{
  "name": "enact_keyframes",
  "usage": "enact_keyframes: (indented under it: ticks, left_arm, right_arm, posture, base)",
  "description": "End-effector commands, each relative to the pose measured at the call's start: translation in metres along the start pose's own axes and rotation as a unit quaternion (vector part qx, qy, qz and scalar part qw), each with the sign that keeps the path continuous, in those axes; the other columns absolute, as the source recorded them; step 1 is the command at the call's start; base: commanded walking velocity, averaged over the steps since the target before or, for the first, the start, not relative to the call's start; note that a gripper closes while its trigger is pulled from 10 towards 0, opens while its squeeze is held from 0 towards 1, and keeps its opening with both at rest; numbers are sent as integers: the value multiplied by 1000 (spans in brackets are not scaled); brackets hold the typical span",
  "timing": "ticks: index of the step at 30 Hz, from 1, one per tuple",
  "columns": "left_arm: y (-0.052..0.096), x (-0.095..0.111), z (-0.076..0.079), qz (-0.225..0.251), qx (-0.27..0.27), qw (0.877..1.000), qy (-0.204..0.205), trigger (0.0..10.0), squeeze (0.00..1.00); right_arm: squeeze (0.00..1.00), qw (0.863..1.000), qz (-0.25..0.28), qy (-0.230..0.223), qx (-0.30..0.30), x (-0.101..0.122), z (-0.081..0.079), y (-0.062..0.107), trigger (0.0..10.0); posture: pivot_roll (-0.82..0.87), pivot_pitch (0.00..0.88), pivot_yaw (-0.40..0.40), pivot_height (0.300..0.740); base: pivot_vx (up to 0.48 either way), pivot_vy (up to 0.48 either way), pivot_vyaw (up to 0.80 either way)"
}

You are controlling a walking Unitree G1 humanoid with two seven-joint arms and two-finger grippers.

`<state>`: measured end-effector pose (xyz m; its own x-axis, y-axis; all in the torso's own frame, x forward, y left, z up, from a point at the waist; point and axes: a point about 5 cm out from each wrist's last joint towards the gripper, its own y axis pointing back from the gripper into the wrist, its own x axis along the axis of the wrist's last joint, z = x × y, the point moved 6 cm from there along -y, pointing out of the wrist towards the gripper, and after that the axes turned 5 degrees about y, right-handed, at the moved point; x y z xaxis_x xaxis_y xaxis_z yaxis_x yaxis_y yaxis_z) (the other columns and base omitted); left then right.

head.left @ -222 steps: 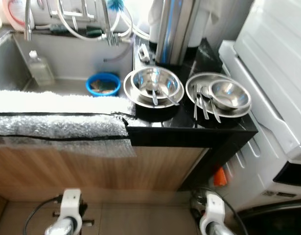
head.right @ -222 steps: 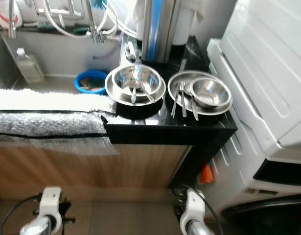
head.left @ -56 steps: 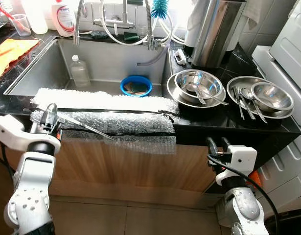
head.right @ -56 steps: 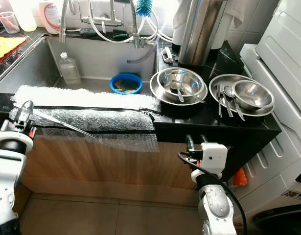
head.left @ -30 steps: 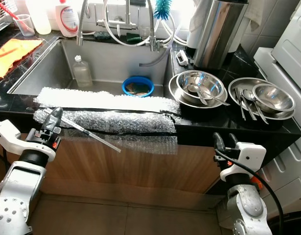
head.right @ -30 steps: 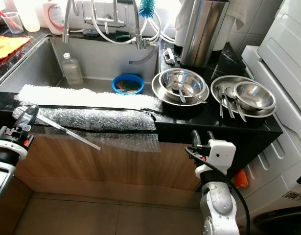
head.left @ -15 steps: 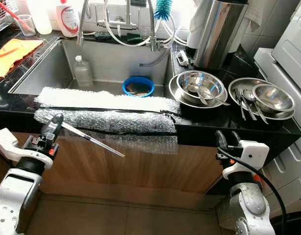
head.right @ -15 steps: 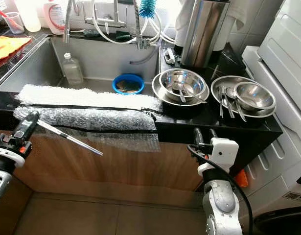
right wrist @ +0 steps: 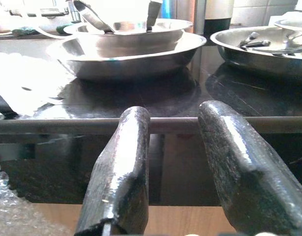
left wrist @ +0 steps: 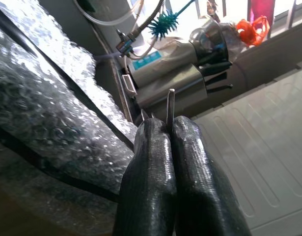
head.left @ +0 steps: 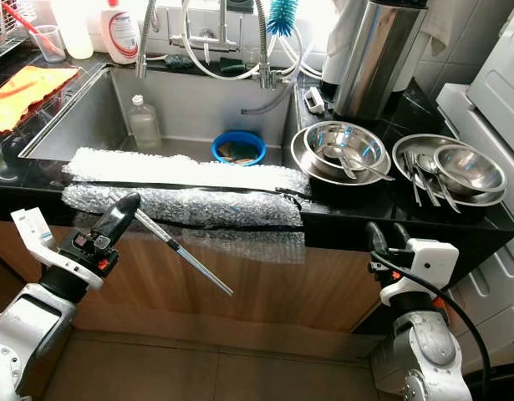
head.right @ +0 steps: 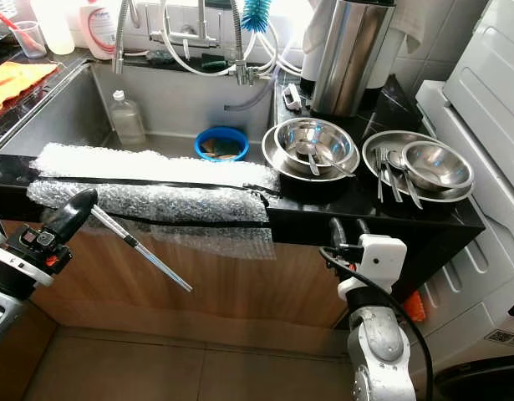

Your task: Kitchen organization

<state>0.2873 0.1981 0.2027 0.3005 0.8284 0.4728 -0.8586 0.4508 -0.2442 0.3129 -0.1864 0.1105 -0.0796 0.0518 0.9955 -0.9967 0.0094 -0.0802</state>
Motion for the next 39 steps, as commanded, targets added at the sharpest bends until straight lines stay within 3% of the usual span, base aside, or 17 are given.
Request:
enact_keyframes:
  ticks: [1,10,19,36,39]
  left_arm:
    - [-4,-3,10,-10,-25,1000,0,10000,0]
    - [-4,-9,16,-2,-43,999,18,10000,0]
    - [-10,-11,16,9,-51,998,29,10000,0]
    - [-18,-11,25,13,-67,997,31,10000,0]
    - [-20,-11,26,12,-68,997,29,10000,0]
  right_arm:
    - [0,1000,-2,0,0,-1,2,-2,10000]
    - [0,1000,0,1,6,0,1,-3,10000]
    - [0,1000,4,-8,12,3,-3,-5,10000]
    - [0,1000,6,-15,11,2,-9,-8,10000]
    - [0,1000,2,-28,14,0,-12,-9,10000]
  posture:
    - [17,33,-86,740]
    - [8,13,-92,740]
    - [5,11,-93,740]
    - [15,24,-83,740]
    - [15,26,-81,740]
  base:
    - [0,0,0]
    - [0,0,0]
    - [0,263,-463]
    - [0,257,0]
    - [0,0,-785]
